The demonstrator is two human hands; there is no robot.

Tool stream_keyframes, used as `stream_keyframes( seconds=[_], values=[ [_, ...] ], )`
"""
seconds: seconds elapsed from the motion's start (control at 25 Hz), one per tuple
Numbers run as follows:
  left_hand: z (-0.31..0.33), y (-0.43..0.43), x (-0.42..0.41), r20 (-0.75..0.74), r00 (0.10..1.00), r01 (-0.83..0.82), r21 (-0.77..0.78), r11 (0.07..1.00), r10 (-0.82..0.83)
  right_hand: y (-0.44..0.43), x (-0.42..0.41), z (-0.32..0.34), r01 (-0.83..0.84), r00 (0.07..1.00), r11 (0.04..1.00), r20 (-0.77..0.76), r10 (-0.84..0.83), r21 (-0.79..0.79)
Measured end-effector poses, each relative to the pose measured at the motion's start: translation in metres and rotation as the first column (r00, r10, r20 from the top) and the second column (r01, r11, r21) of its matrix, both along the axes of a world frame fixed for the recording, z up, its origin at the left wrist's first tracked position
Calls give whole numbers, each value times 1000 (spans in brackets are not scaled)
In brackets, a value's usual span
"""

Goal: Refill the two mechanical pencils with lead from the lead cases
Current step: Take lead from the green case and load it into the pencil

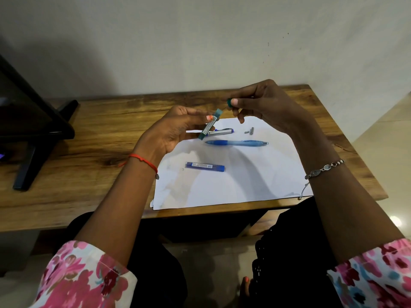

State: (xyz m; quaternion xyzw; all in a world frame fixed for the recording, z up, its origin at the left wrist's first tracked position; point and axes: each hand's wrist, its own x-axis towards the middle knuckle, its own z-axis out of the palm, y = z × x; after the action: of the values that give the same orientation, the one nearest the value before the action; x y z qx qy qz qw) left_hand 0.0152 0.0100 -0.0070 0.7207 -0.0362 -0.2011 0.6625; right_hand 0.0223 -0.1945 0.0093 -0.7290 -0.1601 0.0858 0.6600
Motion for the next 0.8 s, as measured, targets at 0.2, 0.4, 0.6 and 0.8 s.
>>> stream_keyframes(
  seconds=[0.2,0.4,0.6,0.8],
  values=[
    [1,0,0,3,1000,1,8,1000,-1,4,-2,2,27,999,997,26,-25,-76],
    [0,0,0,15,1000,11,35,999,-11,8,-4,4,69,996,991,64,-62,-116],
    [-1,0,0,19,1000,21,62,998,-22,9,-4,3,78,993,988,103,-65,-134],
    [0,-2,-2,-17,1000,5,3,1000,-5,9,-4,3,84,991,984,112,-67,-158]
  ],
)
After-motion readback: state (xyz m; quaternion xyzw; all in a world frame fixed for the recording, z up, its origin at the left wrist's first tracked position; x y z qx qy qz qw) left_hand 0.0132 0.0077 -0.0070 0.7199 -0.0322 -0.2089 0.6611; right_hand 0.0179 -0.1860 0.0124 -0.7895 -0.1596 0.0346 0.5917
